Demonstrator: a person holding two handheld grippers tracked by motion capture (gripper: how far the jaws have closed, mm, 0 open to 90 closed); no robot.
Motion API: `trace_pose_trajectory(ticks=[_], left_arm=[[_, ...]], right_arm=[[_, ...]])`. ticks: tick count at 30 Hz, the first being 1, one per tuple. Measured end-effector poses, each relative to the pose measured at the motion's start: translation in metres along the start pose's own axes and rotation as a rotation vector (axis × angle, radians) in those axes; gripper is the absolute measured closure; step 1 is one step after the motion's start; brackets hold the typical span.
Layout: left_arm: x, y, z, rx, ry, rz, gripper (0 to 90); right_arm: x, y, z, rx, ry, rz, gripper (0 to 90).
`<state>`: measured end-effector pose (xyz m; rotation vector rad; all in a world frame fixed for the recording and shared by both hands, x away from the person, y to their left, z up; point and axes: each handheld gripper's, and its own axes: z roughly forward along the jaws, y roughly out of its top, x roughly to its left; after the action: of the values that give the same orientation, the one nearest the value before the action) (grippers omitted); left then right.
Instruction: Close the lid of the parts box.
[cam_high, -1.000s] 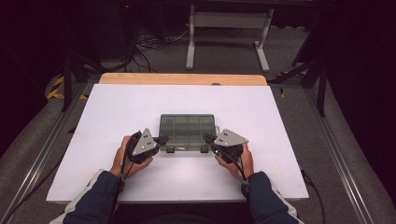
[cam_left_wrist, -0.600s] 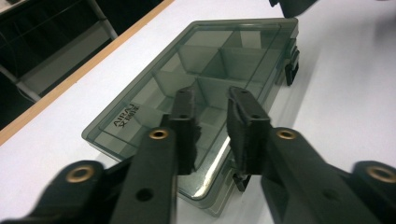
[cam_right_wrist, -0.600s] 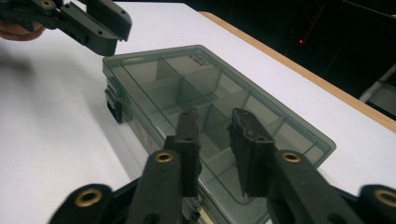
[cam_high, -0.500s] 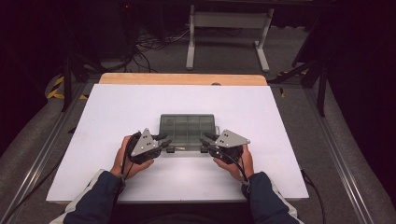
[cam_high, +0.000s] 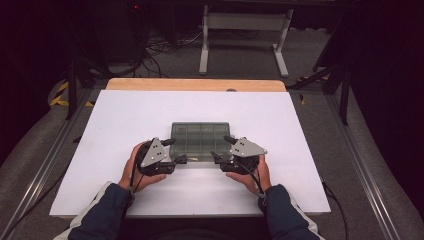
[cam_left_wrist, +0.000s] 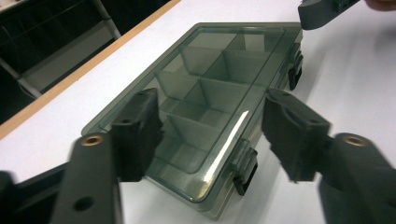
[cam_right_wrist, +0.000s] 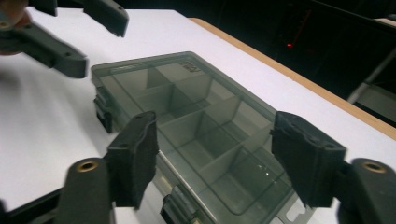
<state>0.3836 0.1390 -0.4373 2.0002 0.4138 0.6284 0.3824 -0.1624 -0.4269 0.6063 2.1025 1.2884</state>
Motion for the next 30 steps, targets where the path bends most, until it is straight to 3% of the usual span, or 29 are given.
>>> trace_pose_trajectory(ticks=[5,12,30], left_arm=[[-0.001,0.001,-0.001,-0.016,0.004,-0.02,21.8],[-0.003,0.005,-0.003,-0.026,-0.009,-0.022,13.9],[-0.009,0.013,-0.018,-0.059,0.002,0.004,10.3]], right_arm=[[0.0,0.001,0.001,-0.003,-0.038,0.026,17.3],[0.002,0.005,-0.001,-0.019,-0.037,0.031,9.9],[0.012,0.014,-0.017,-0.001,-0.095,-0.03,10.6]])
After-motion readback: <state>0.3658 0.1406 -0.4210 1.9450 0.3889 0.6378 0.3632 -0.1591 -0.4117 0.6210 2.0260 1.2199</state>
